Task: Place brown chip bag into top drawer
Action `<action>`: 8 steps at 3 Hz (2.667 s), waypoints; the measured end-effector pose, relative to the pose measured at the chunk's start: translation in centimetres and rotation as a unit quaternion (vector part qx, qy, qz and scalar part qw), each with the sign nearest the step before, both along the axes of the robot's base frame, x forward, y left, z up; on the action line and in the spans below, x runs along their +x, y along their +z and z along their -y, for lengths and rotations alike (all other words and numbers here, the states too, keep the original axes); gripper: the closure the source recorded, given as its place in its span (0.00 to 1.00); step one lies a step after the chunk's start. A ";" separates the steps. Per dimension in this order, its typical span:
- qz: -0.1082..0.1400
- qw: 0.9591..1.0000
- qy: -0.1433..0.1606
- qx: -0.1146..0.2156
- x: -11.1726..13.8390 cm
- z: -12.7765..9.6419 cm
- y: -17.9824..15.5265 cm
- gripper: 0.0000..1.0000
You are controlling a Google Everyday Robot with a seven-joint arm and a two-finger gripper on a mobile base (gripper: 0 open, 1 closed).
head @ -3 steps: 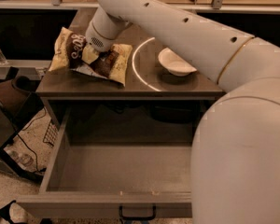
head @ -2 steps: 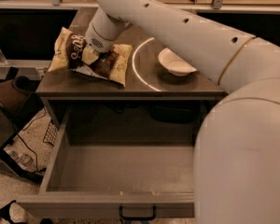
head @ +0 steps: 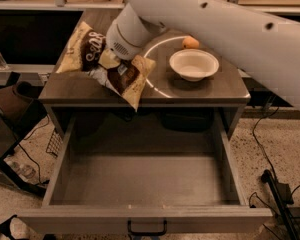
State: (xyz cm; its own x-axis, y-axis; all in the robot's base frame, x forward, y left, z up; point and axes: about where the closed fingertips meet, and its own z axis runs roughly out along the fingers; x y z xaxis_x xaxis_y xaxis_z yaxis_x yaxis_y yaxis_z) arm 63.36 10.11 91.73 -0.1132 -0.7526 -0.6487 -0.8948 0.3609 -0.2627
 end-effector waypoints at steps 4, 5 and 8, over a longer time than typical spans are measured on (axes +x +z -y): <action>-0.084 0.996 0.021 -0.015 -13.7 11.8 -14.1 1.00; -0.119 0.991 0.001 -0.066 -12.9 15.8 -16.4 1.00; -0.170 0.968 -0.046 -0.181 -12.7 20.7 -17.8 0.52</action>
Offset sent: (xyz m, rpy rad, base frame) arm -0.1859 -0.0983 -0.0814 0.0457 -0.0069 0.0726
